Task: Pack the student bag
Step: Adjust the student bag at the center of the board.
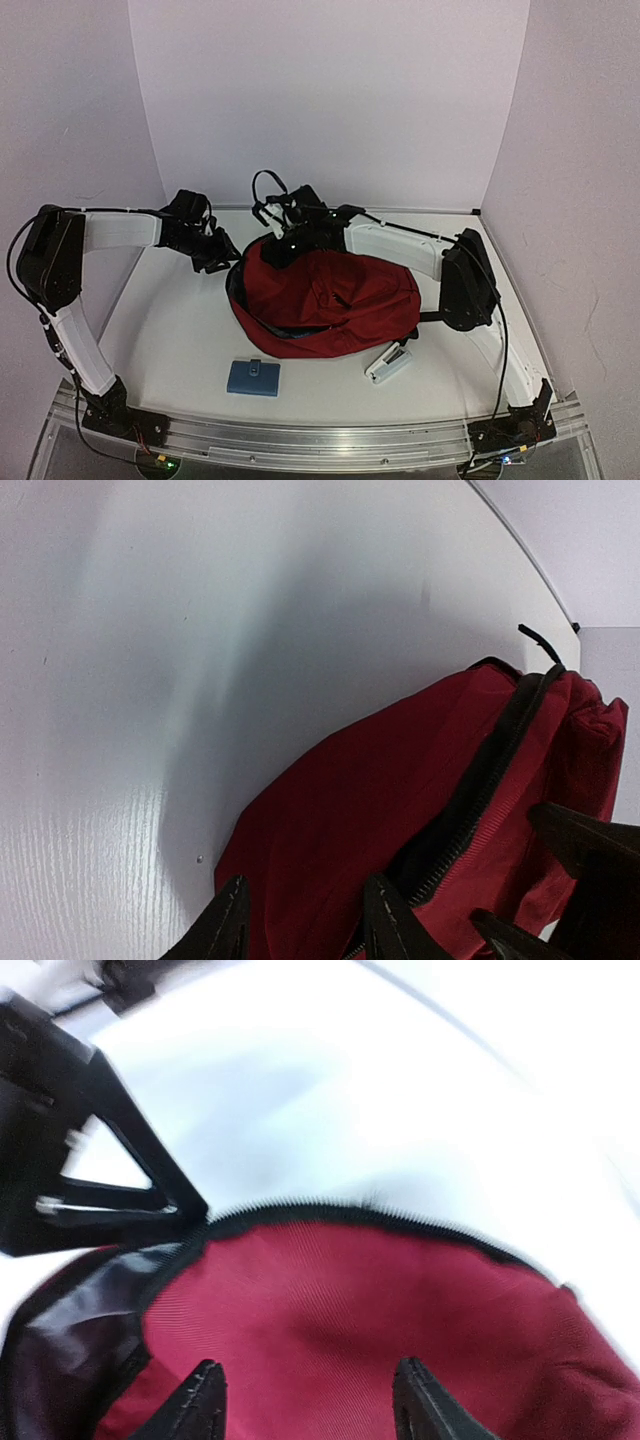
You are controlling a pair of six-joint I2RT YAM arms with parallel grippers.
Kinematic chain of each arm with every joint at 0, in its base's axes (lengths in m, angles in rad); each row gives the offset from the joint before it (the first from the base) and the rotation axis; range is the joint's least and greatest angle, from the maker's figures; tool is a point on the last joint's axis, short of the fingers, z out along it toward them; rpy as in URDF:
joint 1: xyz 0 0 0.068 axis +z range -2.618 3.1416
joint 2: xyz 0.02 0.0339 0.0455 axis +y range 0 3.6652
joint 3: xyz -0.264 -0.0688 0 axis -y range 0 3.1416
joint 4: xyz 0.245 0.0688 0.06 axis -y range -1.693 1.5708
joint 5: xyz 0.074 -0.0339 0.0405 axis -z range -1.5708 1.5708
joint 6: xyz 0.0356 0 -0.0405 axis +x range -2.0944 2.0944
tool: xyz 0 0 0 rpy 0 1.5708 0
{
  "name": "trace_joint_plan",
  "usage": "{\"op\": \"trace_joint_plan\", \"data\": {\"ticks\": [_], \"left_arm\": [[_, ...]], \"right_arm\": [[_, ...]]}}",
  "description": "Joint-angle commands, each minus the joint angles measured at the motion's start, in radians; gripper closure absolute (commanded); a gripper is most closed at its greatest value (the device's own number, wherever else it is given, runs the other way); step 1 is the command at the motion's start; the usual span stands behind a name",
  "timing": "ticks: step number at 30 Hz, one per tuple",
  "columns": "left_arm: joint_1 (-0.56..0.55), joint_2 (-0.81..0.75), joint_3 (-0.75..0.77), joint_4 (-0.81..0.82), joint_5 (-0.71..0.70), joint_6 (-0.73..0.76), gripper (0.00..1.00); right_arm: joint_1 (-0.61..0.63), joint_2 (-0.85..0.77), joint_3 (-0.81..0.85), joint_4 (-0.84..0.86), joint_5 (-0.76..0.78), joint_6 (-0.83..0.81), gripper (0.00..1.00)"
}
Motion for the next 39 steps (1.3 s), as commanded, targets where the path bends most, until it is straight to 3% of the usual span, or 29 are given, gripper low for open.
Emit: {"op": "trace_joint_plan", "data": {"ticks": [1, 9, 18, 26, 31, 39], "left_arm": [[0.003, 0.043, 0.068, -0.013, 0.023, 0.045, 0.6], [0.003, 0.09, 0.129, -0.009, 0.051, 0.07, 0.46], [0.001, 0.195, 0.222, -0.022, 0.112, 0.113, 0.44], [0.001, 0.214, 0.208, -0.018, 0.155, 0.158, 0.5], [0.001, 0.171, 0.156, 0.023, 0.167, 0.159, 0.69], [0.001, 0.046, 0.075, 0.027, 0.216, 0.196, 0.63]], "right_arm": [[0.003, 0.063, -0.007, 0.042, 0.041, 0.013, 0.48], [0.002, 0.052, -0.145, 0.046, 0.088, -0.003, 0.51], [-0.002, -0.018, -0.248, 0.052, 0.057, -0.008, 0.5], [-0.024, -0.07, -0.337, 0.05, 0.041, -0.004, 0.49], [-0.024, -0.112, -0.384, 0.05, -0.022, -0.037, 0.47], [-0.024, -0.138, -0.396, 0.05, -0.025, -0.043, 0.47]]}}
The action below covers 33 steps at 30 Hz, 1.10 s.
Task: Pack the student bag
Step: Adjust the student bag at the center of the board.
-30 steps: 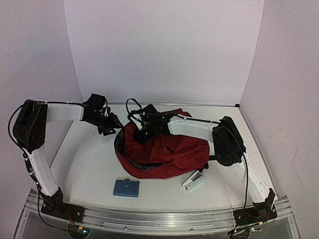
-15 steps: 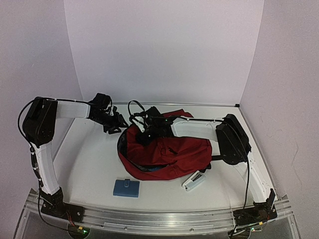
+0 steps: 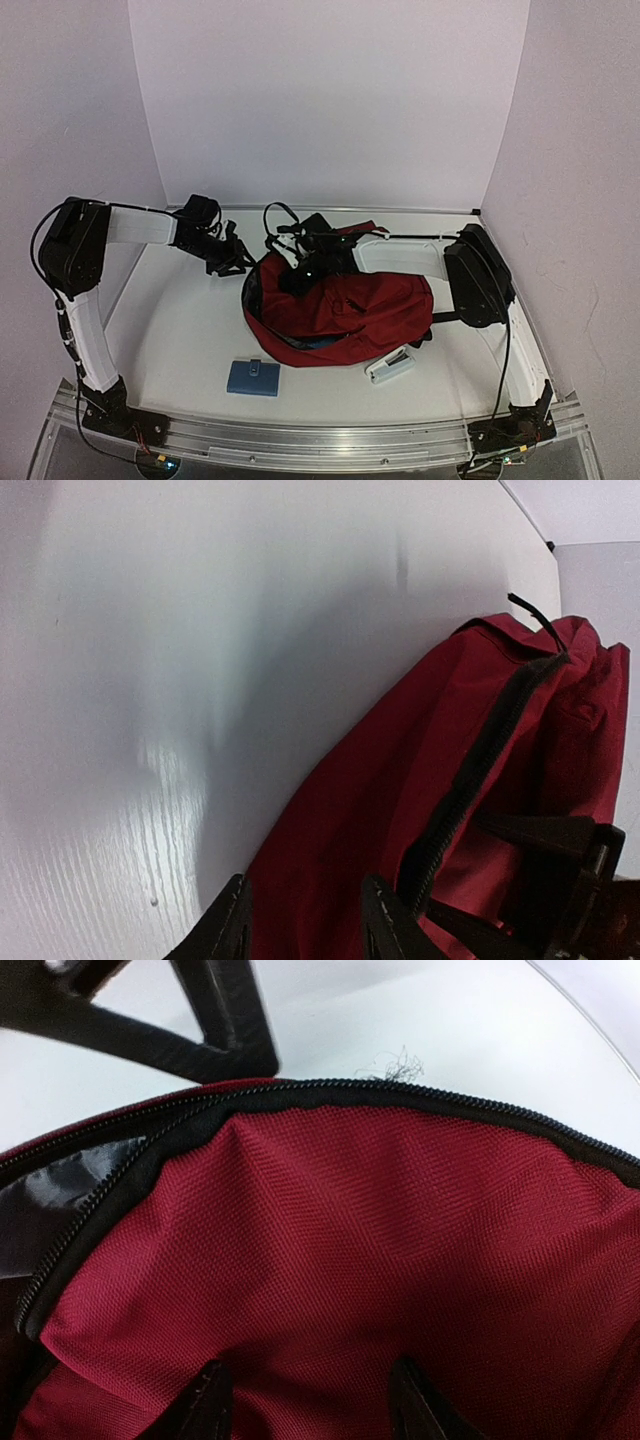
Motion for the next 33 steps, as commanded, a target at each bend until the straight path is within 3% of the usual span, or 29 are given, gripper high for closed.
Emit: {"op": "trace_joint_plan", "data": {"ticks": [1, 7, 23, 28, 33], "left_arm": [[0.001, -0.118, -0.014, 0.0, 0.029, 0.054, 0.64], [0.0, -0.152, -0.057, 0.022, 0.062, 0.061, 0.63], [-0.047, -0.02, 0.007, -0.041, 0.034, 0.11, 0.61], [-0.047, -0.026, 0.007, -0.036, 0.008, 0.105, 0.73], [-0.047, -0.071, 0.018, -0.005, -0.064, 0.079, 0.99]], "right_arm": [[-0.01, -0.041, -0.02, -0.085, -0.002, 0.012, 0.47], [-0.01, -0.043, -0.026, -0.085, 0.001, 0.011, 0.47], [-0.012, -0.044, -0.036, -0.087, 0.016, 0.004, 0.46], [-0.011, -0.047, -0.041, -0.086, 0.015, -0.002, 0.46], [-0.012, -0.036, -0.047, -0.088, -0.002, 0.008, 0.45]]}}
